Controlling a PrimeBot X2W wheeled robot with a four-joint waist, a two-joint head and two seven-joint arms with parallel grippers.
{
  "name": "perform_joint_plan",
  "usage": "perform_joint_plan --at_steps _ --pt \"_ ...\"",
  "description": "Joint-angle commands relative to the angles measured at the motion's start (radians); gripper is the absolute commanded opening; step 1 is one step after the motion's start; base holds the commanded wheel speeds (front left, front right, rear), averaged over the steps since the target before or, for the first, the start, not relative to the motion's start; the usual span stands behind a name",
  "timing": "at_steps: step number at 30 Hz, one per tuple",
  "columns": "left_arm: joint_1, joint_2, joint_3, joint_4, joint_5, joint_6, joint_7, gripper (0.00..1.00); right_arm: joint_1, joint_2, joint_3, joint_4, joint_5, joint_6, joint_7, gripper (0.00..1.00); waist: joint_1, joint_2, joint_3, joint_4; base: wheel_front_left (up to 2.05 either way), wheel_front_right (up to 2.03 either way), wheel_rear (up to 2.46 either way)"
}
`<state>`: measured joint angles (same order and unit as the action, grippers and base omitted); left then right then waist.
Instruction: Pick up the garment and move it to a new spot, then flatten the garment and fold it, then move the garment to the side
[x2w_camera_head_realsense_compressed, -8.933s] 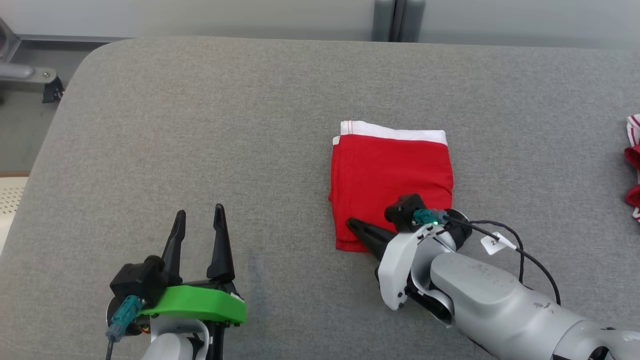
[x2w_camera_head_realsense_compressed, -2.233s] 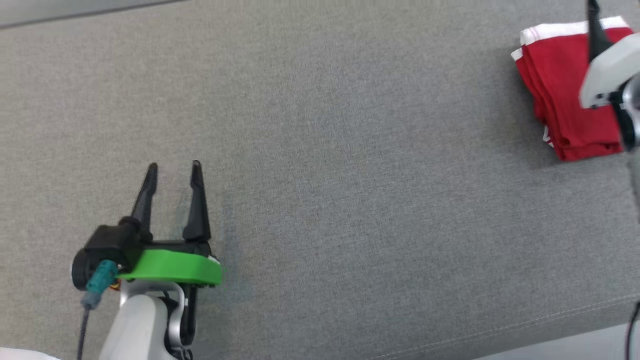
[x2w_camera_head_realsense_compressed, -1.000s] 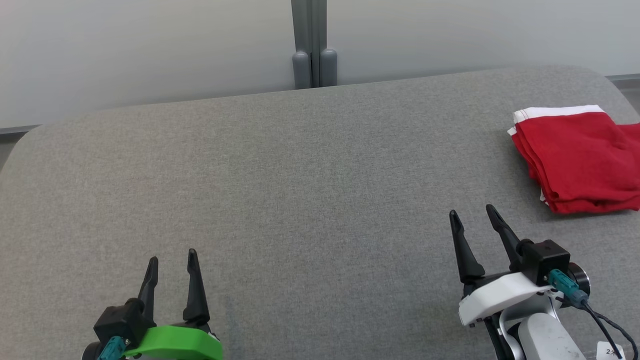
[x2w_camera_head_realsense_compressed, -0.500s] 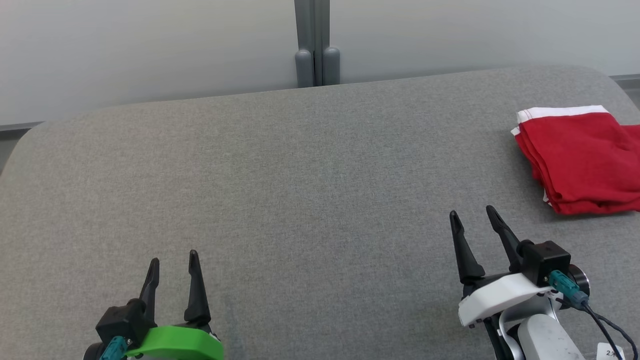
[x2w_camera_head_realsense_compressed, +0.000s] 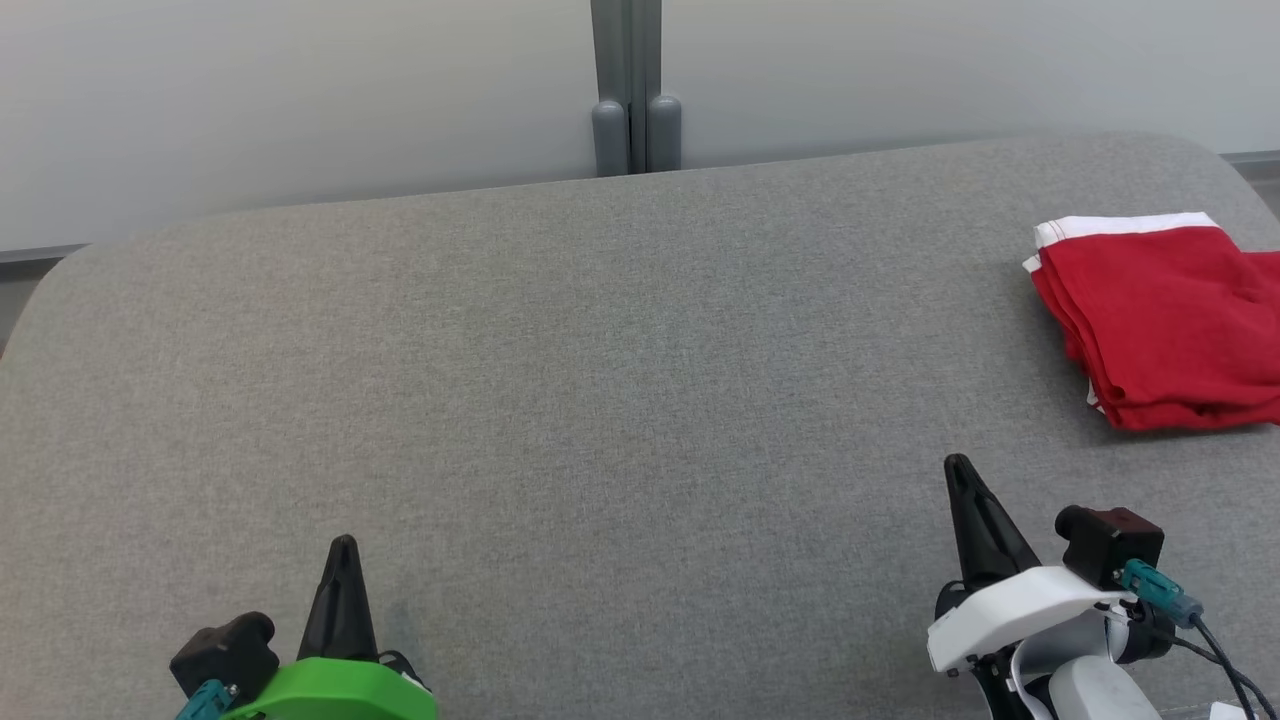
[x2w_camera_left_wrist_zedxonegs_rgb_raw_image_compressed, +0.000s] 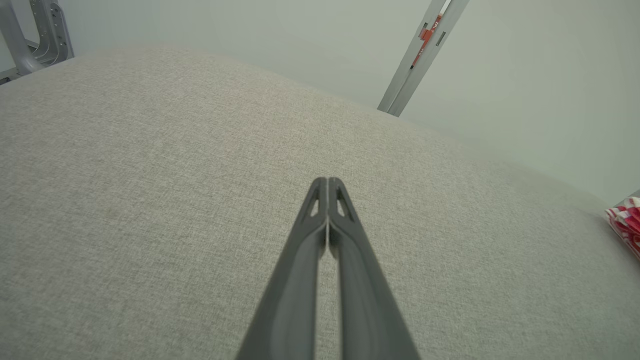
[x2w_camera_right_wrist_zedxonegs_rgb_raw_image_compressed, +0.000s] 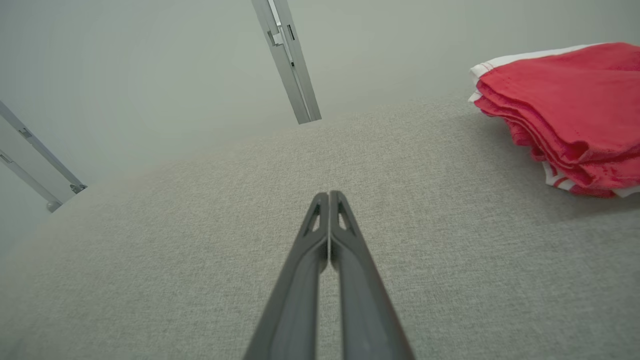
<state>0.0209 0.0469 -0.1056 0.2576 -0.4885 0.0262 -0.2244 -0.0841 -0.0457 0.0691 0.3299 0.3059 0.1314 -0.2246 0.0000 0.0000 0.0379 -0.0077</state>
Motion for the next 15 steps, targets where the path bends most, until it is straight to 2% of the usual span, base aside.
perform_joint_plan --at_steps 1,15 --pt "-0.018 0.003 0.010 -0.015 -0.040 -0.008 0.009 0.00 -0.016 -0.005 -0.009 -0.021 0.048 0.000 0.010 0.00 0.0000 0.0000 0.000 0.000 0.00 0.00 0.00" --pt "-0.042 0.006 0.048 -0.016 -0.246 -0.037 0.069 0.00 -0.019 -0.009 -0.037 -0.034 0.289 0.000 0.068 0.00 0.0000 0.0000 -0.005 0.001 0.00 0.00 0.00"
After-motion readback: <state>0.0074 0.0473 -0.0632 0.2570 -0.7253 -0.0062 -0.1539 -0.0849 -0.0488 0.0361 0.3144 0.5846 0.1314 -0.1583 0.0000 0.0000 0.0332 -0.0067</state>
